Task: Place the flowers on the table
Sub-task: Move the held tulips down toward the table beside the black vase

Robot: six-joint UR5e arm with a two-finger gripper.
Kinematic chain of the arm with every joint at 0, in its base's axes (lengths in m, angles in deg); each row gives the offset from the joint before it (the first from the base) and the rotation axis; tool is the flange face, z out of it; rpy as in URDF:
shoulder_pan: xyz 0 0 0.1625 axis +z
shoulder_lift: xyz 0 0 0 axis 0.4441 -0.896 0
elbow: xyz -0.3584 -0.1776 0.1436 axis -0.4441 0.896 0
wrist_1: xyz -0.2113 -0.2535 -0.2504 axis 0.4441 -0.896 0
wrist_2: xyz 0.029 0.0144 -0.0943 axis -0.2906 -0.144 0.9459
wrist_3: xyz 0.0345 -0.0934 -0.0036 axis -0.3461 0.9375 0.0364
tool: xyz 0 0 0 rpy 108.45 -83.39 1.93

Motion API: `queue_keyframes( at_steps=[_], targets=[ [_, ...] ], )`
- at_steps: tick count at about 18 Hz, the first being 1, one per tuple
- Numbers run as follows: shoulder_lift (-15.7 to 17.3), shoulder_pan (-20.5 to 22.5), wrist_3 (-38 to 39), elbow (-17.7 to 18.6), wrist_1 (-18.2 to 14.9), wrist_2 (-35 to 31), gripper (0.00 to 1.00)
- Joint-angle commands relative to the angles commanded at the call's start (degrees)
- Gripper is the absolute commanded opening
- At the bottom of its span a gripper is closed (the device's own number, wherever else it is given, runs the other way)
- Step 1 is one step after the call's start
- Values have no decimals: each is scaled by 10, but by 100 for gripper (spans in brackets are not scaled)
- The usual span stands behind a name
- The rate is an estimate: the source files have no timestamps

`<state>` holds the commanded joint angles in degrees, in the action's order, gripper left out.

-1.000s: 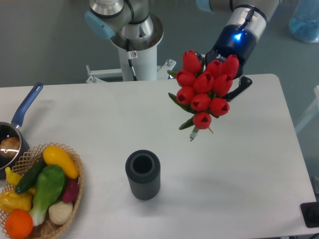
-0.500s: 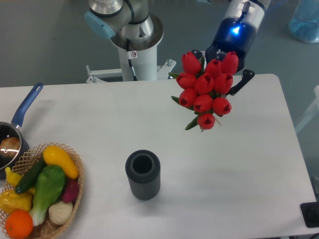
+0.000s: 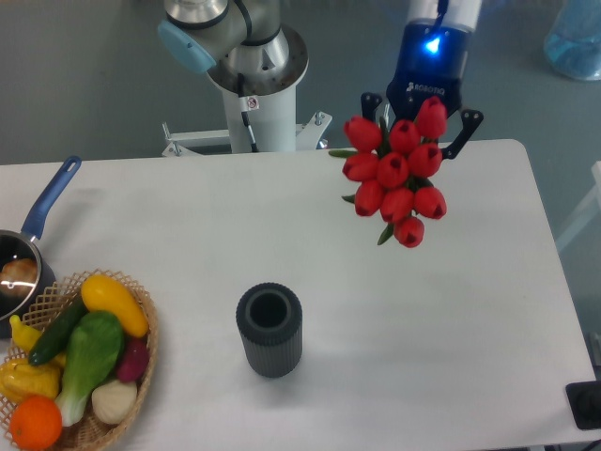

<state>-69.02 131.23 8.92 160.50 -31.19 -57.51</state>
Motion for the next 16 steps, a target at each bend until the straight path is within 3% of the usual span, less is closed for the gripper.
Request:
queue_keyframes(
  at_steps=[2,6,7,9,10,16],
  targets=[
    [-16,-25,0,1,-1,-65,49],
    [-53,-56,-2,0,0,-114,49],
    [-62,-57,-3,0,0,-121,48],
    [-73,-63,-5,0,-1,-126,30],
    [-76,-65,-7,1,-1,-126,25],
    [-107,-70,-9,0,-2,-143,26]
  ],
)
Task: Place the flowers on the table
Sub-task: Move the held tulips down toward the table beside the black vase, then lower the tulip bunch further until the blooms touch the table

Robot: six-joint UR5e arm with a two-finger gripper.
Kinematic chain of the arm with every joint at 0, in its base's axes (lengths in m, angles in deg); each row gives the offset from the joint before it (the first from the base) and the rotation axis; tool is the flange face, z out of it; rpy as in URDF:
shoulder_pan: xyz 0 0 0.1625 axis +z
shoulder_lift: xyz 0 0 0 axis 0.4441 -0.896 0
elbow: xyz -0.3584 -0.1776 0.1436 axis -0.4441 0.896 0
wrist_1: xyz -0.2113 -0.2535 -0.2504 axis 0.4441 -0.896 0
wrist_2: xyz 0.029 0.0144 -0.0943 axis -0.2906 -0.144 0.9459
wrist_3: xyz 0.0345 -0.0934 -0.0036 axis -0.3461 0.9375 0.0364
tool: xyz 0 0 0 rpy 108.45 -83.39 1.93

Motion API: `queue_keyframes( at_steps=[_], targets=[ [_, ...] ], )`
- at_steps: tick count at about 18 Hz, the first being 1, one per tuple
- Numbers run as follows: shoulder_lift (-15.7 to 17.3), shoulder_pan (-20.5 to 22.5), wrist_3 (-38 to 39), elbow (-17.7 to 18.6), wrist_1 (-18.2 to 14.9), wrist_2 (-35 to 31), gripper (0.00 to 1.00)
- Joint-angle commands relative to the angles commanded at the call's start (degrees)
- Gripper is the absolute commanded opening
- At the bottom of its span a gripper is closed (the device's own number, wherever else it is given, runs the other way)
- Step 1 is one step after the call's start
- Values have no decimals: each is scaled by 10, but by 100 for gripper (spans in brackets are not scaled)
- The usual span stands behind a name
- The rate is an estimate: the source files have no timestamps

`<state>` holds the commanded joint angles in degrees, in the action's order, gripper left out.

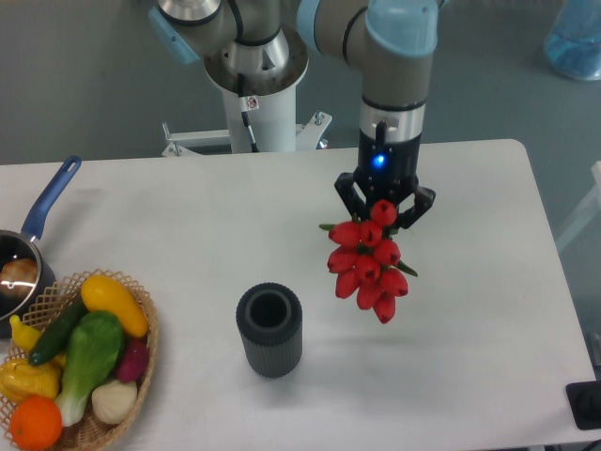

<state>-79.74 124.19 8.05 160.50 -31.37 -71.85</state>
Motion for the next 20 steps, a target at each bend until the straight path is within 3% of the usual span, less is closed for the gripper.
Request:
queue_keyframes(
  at_steps=[5,13,20],
  targets=[
    [-21,11,-61,-2,-21,-48,30],
    [-67,23,-61,1,-23,-49,33],
    [-83,19,-62,1,-23,-82,33]
  ],
)
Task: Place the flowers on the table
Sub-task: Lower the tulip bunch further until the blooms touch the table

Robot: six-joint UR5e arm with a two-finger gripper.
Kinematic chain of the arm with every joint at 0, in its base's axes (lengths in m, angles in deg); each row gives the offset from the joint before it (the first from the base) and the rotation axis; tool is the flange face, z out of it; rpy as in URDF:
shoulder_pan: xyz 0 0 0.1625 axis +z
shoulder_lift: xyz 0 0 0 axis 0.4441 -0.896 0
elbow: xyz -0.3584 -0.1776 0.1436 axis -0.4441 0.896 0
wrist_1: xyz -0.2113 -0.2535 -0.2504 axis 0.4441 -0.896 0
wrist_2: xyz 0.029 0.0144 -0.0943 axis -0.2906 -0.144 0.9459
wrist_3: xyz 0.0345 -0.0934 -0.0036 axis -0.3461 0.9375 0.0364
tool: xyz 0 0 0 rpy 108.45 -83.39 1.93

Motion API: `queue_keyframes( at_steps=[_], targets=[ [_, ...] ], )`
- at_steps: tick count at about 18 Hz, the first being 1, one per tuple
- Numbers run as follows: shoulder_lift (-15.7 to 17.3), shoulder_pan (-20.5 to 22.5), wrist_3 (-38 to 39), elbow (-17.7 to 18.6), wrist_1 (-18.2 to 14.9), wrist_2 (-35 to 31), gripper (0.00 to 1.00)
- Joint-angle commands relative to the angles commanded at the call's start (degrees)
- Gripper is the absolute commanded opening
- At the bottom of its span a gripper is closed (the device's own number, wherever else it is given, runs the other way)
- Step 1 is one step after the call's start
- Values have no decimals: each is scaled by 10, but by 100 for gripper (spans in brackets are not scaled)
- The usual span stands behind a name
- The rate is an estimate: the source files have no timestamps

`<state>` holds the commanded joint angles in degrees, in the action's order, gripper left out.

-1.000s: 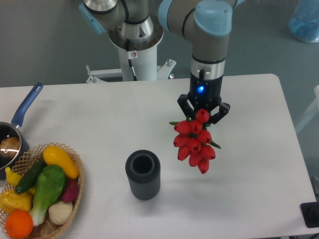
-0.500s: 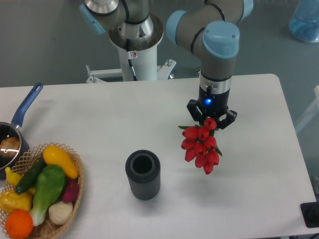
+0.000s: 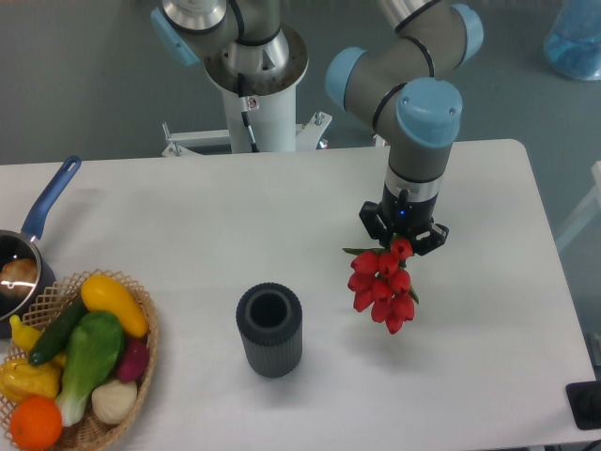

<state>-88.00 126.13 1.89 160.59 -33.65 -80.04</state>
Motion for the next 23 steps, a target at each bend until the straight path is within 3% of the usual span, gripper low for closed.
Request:
queue_keyframes(
  at_steps=[10,23],
  targets=[
    [-12,0,0,0,2,1,42],
    [-34,-3,-10,-3,7,2,42]
  ],
)
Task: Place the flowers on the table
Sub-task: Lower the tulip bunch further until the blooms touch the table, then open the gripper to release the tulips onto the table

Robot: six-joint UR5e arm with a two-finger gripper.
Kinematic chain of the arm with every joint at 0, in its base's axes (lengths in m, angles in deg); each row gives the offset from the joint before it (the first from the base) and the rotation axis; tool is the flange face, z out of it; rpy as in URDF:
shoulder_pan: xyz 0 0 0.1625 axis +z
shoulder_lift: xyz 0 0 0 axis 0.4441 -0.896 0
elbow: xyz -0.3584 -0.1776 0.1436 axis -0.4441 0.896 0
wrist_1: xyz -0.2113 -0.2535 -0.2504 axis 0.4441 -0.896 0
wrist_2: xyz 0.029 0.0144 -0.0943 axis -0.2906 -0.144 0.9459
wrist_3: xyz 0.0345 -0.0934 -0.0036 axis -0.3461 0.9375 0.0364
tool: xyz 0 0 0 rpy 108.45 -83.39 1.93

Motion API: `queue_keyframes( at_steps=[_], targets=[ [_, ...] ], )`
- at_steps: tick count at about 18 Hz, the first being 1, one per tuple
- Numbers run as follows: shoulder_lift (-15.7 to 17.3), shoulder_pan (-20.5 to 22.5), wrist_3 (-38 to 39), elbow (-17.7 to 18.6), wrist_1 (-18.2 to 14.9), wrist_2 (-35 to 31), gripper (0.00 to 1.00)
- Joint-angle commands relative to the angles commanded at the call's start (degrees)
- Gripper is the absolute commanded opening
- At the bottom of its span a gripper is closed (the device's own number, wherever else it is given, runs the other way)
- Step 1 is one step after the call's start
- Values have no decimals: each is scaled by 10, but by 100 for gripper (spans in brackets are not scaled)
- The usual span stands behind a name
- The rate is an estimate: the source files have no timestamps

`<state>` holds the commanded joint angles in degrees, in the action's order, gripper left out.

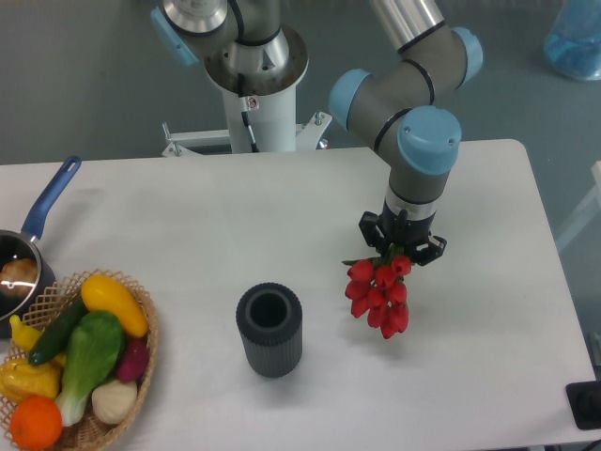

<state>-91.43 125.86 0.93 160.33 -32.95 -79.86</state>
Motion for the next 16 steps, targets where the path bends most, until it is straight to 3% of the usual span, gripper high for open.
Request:
queue_keyframes(
  at_steps=[14,15,16],
  targets=[
    [-35,-9,-17,-4,-1,-4,44],
    [-36,-9,-17,-6,-1,-4,45],
    [-36,-9,-17,-7,-1,-4,55]
  ],
)
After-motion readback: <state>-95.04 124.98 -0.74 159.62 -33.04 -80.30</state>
